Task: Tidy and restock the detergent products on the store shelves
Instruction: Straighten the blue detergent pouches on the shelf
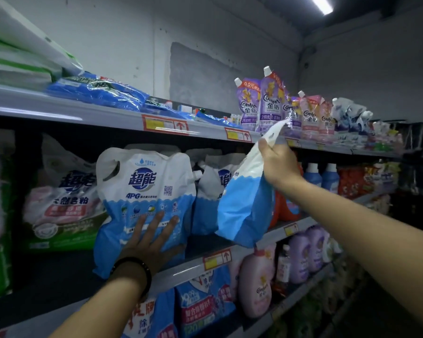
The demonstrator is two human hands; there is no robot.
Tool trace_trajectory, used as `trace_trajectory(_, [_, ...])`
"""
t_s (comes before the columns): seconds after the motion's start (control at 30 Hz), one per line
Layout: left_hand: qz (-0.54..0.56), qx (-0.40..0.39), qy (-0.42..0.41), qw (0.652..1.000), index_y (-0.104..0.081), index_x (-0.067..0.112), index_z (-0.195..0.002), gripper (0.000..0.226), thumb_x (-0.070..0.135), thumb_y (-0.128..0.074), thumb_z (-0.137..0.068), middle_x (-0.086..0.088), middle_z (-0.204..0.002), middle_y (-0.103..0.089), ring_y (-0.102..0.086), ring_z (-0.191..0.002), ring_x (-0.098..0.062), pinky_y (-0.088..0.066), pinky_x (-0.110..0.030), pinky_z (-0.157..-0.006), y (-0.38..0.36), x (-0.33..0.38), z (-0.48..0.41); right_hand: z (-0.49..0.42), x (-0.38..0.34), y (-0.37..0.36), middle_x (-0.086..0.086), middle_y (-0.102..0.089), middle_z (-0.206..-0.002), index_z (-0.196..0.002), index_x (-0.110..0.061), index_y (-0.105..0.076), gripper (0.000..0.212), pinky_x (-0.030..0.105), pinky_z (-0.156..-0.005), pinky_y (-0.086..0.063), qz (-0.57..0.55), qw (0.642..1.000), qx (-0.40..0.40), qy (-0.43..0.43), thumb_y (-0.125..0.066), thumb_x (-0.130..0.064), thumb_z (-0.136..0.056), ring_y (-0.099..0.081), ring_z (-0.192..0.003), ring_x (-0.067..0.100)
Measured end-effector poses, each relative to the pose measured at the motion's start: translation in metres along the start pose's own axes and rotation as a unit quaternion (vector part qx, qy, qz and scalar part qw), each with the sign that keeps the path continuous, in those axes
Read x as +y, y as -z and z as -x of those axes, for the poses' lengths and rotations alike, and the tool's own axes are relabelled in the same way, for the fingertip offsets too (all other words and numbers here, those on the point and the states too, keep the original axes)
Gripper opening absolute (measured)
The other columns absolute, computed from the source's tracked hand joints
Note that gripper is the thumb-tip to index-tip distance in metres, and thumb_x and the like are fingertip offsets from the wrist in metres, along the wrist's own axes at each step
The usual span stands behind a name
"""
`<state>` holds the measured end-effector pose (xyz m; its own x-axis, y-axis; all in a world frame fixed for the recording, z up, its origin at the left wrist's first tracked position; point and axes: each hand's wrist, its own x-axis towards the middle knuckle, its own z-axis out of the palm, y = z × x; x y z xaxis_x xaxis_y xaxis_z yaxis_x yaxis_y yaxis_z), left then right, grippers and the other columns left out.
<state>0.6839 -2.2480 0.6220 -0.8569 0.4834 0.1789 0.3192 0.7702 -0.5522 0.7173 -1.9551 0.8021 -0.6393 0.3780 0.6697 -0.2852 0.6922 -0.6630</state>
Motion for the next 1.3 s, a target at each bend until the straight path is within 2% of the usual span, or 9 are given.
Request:
trace_trajectory(0.1, [0.042,-0.022,-0.015,0.999,0.005,0.055,-0.157,0.100,0.088,-0.046,-0.077,-0.007,-0.154,0.053,0.050,-0.139,-0.041,0.026,-0.070,-0.111,0.003,-0.007,0.003,-0.003,-0.008,0.035,0.021,-0.075,-0.093,-0.095,0.004,-0.067,0.086,0.053,-0.081,-0.060,-0.110,0.985,-0.109,-0.070,-0.065,-0.080,-0.079,-0.073,-0.083,0.037])
trace_trajectory(0.23, [0.274,0.096,0.017,0.957,-0.026,0.057,-0.154,0.096,0.100,-0.006,-0.070,0.003,-0.173,0.015,0.022,-0.157,-0.031,0.015,-0.060,-0.123,0.016,0.008,0.013,0.032,-0.029,0.084,0.021,-0.078,-0.109,-0.117,0.005,-0.069,0.051,0.042,-0.074,-0.065,-0.160,0.958,-0.218,-0.099,-0.062,-0.043,-0.104,-0.075,-0.091,0.037])
trace_trajectory(0.33, [0.693,0.198,0.011,0.693,-0.054,0.056,-0.130,0.068,0.090,-0.054,-0.071,0.009,-0.156,-0.043,-0.040,-0.147,-0.023,-0.034,-0.051,-0.118,0.032,0.052,0.033,0.053,-0.037,0.101,0.017,-0.079,-0.100,-0.111,0.006,-0.070,0.043,0.040,-0.070,-0.065,-0.214,0.947,-0.227,-0.075,-0.061,-0.036,-0.105,-0.075,-0.084,0.034])
trace_trajectory(0.47, [0.964,-0.020,-0.065,0.258,-0.059,0.016,-0.136,0.112,0.067,-0.095,-0.043,-0.014,-0.133,-0.070,-0.072,-0.113,-0.031,-0.062,-0.047,-0.083,0.069,0.118,0.057,0.054,-0.034,0.112,0.006,-0.080,-0.079,-0.093,-0.003,-0.072,0.036,0.031,-0.059,-0.063,-0.273,0.941,-0.193,-0.050,-0.057,-0.032,-0.108,-0.077,-0.068,0.020])
trace_trajectory(0.57, [0.987,-0.060,-0.047,0.142,-0.060,0.005,-0.134,0.120,0.048,-0.105,-0.031,-0.025,-0.128,-0.070,-0.075,-0.103,-0.041,-0.064,-0.054,-0.077,0.088,0.139,0.059,0.055,-0.031,0.114,0.006,-0.080,-0.078,-0.094,-0.003,-0.071,0.036,0.030,-0.060,-0.064,-0.297,0.935,-0.185,-0.049,-0.055,-0.031,-0.108,-0.077,-0.067,0.019])
trace_trajectory(0.77, [0.979,0.063,0.010,0.194,-0.058,0.010,-0.139,0.083,0.028,-0.094,-0.066,-0.024,-0.130,-0.069,-0.067,-0.114,-0.050,-0.051,-0.073,-0.094,0.097,0.142,0.047,0.043,0.011,0.107,0.015,-0.082,-0.094,-0.101,0.003,-0.074,0.049,0.045,-0.085,-0.065,-0.235,0.961,-0.133,-0.052,-0.060,-0.045,-0.104,-0.079,-0.086,0.028])
trace_trajectory(0.87, [0.965,0.110,0.046,0.234,-0.060,0.013,-0.135,0.067,0.017,-0.087,-0.073,-0.021,-0.125,-0.072,-0.071,-0.109,-0.048,-0.052,-0.073,-0.093,0.097,0.136,0.039,0.057,0.047,0.107,0.002,-0.080,-0.088,-0.107,-0.013,-0.067,0.040,0.027,-0.061,-0.060,-0.199,0.944,-0.251,-0.075,-0.077,-0.046,-0.087,-0.077,-0.073,0.013])
trace_trajectory(1.03, [0.950,0.124,0.067,0.279,-0.060,0.015,-0.133,0.059,0.012,-0.083,-0.079,-0.018,-0.121,-0.075,-0.073,-0.105,-0.044,-0.057,-0.065,-0.090,0.093,0.117,0.014,0.083,0.110,0.076,0.011,-0.079,-0.119,-0.126,-0.009,-0.066,0.055,0.047,-0.095,-0.062,-0.232,0.893,-0.356,-0.146,-0.087,-0.018,-0.077,-0.077,-0.110,0.032])
trace_trajectory(1.3, [0.866,0.125,0.093,0.474,-0.062,0.029,-0.120,0.053,0.017,-0.090,-0.076,0.001,-0.111,-0.080,-0.079,-0.093,-0.016,-0.064,-0.033,-0.073,0.080,0.085,-0.053,0.057,0.168,0.004,0.006,-0.082,-0.108,-0.125,-0.004,-0.065,0.056,0.028,-0.073,-0.063,-0.324,0.888,-0.281,-0.165,-0.090,-0.007,-0.075,-0.080,-0.093,0.021])
